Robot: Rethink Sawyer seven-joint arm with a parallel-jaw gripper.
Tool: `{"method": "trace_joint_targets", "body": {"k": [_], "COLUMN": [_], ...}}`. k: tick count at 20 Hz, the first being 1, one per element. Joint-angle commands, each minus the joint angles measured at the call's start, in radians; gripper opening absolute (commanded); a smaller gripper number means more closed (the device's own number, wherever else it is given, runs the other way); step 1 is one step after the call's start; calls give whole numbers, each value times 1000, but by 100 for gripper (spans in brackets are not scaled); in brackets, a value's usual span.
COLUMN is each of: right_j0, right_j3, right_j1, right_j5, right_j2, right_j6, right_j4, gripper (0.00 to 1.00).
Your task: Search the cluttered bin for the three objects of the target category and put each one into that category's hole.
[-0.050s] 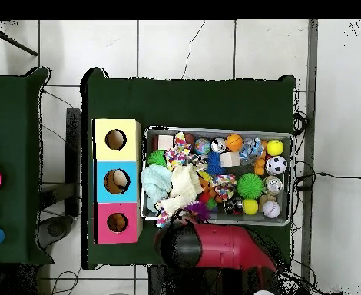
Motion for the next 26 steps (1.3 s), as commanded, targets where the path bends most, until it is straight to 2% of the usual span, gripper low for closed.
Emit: {"method": "trace_joint_targets", "body": {"k": [1,5,10,14,17,21,23,26], "right_j0": [-134,-243,-320,-319,-302,-272,-307,-330], "right_j3": [-269,-332,-374,-323,-251,-209,-180,-183], "right_j1": [158,199,237,208,171,139,153,174], "right_j5": [-133,-155,-125,-32,59,157,132,131], "right_j2": [42,164,266,282,267,249,290,312], "right_j6": [-91,-206,-251,-210,-124,-51,-70,-101], "right_j4": [-131,-204,-257,-233,-161,-85,-63,-58], "gripper": [0,0,0,0,0,0,0,0]}}
